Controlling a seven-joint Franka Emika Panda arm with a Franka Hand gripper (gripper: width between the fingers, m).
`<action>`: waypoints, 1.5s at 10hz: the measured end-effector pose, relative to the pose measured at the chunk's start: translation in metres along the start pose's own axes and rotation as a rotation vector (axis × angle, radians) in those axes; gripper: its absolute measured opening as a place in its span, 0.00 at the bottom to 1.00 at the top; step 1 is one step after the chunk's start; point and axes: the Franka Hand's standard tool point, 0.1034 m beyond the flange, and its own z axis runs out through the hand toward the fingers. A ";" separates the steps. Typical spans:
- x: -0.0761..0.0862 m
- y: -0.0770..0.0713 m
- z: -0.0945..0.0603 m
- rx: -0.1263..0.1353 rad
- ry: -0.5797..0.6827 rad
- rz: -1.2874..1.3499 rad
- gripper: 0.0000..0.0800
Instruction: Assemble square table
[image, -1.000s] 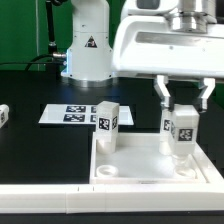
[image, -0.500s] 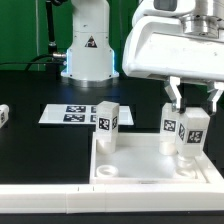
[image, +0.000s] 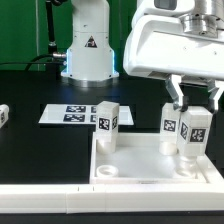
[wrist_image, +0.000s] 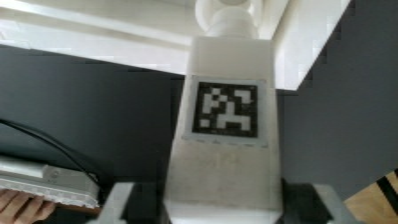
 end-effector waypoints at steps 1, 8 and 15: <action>-0.003 -0.001 0.002 -0.002 -0.005 -0.004 0.36; -0.014 -0.002 0.012 -0.010 -0.018 -0.018 0.36; -0.013 0.001 0.013 -0.018 0.018 -0.047 0.77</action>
Offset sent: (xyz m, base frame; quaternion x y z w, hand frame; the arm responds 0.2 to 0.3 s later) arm 0.0040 0.0002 -0.0062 -0.0037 0.0029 0.0005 1.0000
